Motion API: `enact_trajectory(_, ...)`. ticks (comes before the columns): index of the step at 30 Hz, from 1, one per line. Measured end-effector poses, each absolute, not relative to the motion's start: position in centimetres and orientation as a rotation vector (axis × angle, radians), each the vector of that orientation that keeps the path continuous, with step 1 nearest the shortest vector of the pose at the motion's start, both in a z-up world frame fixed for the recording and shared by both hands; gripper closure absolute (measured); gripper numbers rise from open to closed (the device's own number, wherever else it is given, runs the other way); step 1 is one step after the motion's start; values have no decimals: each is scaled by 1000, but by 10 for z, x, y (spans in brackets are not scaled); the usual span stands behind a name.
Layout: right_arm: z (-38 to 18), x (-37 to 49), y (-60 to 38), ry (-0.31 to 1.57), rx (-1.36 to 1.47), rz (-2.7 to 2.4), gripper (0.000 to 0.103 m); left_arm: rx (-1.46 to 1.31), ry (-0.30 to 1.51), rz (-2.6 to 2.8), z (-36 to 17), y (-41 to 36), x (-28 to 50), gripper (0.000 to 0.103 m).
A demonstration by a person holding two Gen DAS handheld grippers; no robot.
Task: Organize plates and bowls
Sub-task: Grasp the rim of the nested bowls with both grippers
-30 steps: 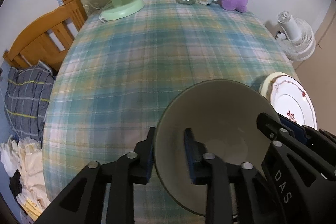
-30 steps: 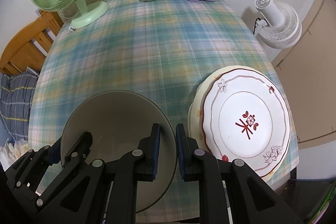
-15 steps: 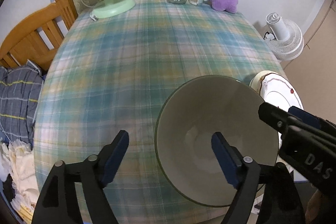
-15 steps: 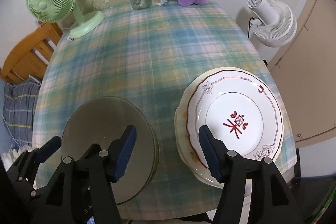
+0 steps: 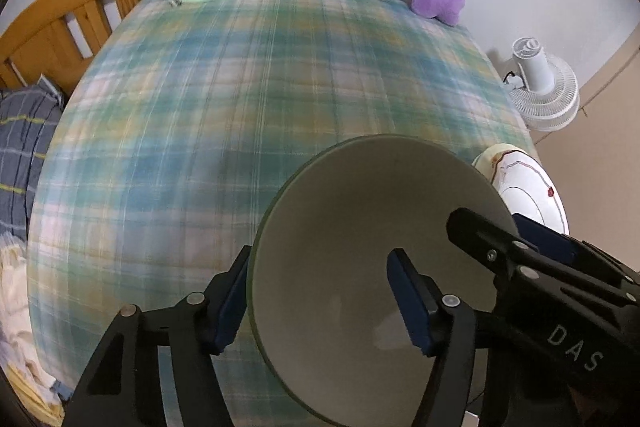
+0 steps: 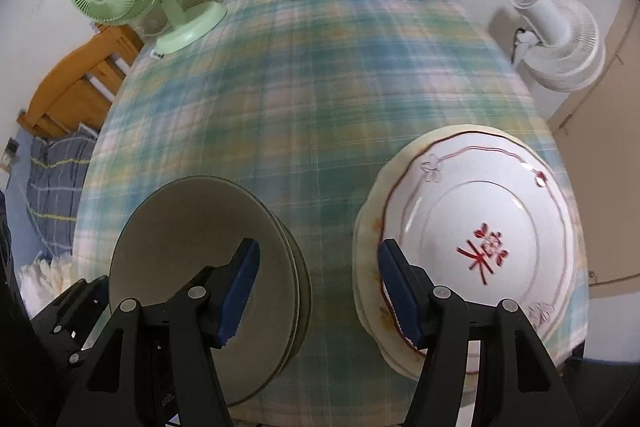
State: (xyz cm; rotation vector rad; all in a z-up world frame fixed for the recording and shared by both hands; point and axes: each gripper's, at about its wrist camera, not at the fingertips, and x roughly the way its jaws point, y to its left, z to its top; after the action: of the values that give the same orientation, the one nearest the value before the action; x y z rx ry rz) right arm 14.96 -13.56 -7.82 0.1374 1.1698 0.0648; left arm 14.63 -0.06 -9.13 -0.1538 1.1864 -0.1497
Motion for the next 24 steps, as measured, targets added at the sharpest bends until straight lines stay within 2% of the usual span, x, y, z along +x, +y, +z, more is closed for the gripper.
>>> enact_trajectory(10,-100,163,-136,1230,184,157,39,-177,1199,-94,-98,-6,144,36)
enact_trajectory(13,-109,168,-137,1265,213,209,48,-184,1222,-64,-102,-5,144,37)
enact_trajectory(19,-117,169,-131,1303,237,285,57,-151,1200,-24,-104,-2,139,37)
enact_trajectory(21,-117,167,-129,1303,233,296,58,-136,1191,-43,-103,-3,137,44)
enact_trajectory(24,-116,165,-123,1301,220,299,63,-104,1176,-79,-102,-7,138,48)
